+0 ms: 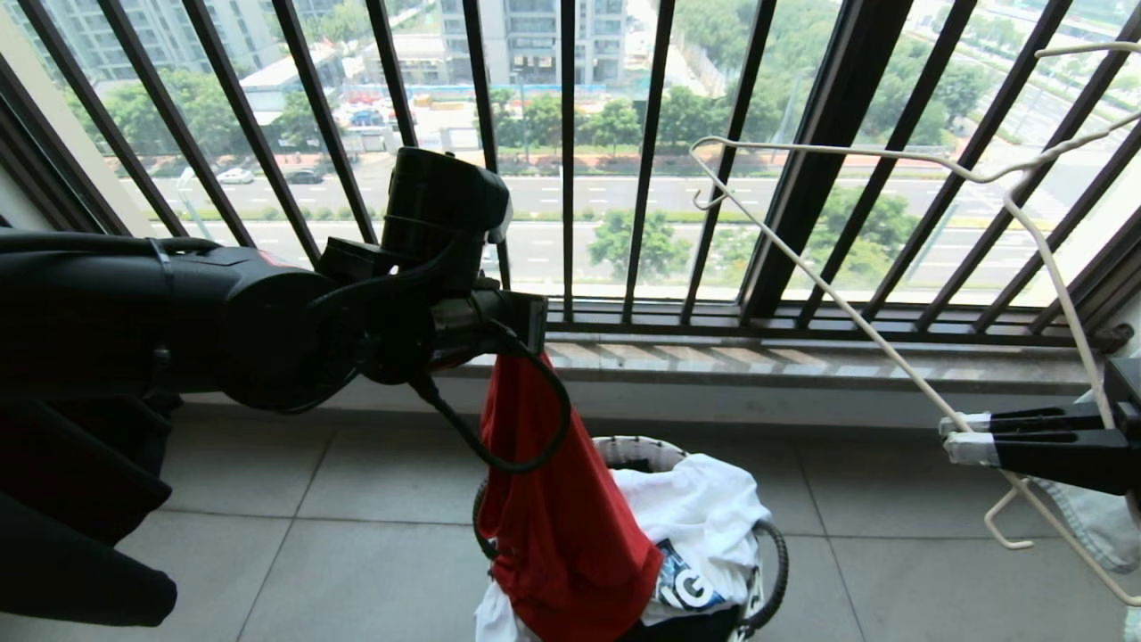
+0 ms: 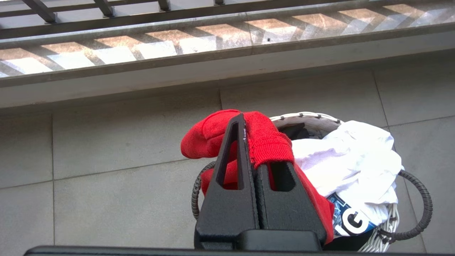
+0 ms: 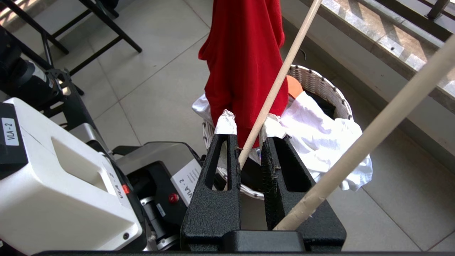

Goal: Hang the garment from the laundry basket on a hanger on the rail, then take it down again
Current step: Pick up clothes from the basket

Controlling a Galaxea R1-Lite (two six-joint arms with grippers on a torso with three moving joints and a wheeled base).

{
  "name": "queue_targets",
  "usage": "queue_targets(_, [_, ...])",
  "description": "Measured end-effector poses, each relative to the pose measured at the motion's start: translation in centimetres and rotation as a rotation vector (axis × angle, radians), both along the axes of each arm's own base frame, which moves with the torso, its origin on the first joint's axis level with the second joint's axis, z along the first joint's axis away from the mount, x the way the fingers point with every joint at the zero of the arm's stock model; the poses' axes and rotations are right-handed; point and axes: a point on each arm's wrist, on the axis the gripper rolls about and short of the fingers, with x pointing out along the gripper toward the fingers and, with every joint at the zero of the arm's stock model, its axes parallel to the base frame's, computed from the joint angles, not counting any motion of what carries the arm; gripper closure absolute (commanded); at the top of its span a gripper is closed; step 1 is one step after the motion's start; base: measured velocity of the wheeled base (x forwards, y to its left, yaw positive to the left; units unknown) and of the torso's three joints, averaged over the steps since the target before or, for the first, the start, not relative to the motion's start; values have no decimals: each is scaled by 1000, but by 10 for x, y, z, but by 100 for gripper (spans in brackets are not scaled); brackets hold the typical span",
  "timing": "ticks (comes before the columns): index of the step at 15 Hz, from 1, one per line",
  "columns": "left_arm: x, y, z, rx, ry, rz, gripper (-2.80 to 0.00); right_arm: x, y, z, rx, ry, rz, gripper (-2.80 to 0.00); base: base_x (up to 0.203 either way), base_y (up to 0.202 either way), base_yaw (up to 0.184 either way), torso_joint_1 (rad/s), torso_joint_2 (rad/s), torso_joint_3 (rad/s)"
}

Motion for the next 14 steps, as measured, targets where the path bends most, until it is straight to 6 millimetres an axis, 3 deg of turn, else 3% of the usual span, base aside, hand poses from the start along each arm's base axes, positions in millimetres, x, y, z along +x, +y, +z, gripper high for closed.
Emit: queue_targets(14, [14,-8,-3,-66,-19,21,0,0,0,-1,0,4,0,0,0,0,0,1,3,204])
